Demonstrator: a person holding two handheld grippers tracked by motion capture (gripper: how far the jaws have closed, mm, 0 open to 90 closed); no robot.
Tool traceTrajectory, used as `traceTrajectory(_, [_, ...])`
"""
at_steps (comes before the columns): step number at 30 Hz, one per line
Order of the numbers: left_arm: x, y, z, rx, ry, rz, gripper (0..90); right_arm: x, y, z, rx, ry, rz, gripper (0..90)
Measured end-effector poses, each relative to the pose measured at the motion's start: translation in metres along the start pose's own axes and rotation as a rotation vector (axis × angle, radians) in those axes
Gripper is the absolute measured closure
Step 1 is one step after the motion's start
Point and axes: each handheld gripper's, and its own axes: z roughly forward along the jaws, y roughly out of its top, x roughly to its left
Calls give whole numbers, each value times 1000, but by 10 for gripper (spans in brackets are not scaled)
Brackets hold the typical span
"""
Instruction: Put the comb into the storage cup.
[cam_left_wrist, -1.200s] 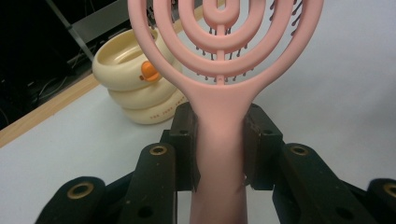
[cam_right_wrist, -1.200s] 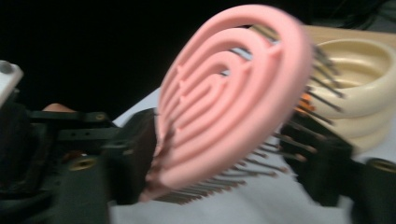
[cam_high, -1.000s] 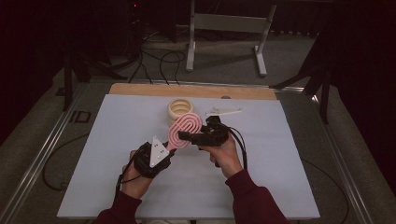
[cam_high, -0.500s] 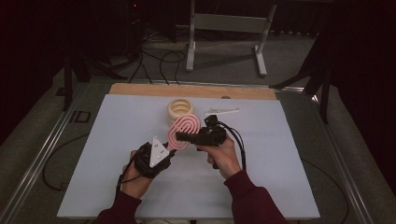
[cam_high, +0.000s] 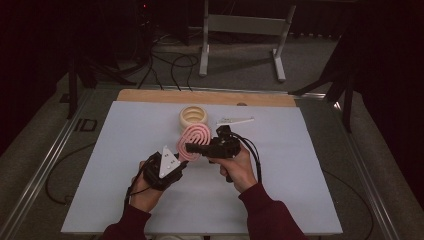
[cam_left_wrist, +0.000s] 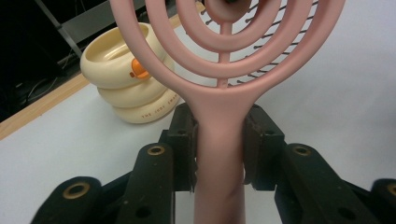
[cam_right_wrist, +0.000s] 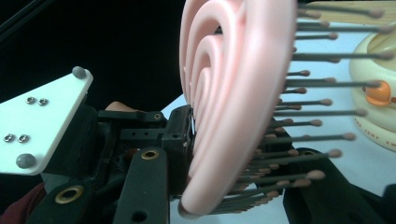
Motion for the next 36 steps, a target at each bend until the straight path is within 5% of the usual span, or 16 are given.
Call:
traceTrajectory(10, [10, -2, -5, -62, -21, -89, 351, 0, 2, 0, -19, 7, 7, 639])
traceTrajectory(20, [15, -1, -12, -99, 19, -136, 130, 0, 3, 0, -38, 6, 18, 640])
traceTrajectory(25, [17, -1, -17, -95, -8, -145, 14, 0, 4, 1, -40, 0, 20, 640])
traceTrajectory(36, [28, -6, -28, -153, -3, -204, 1, -4, 5, -1, -50, -2, 33, 639])
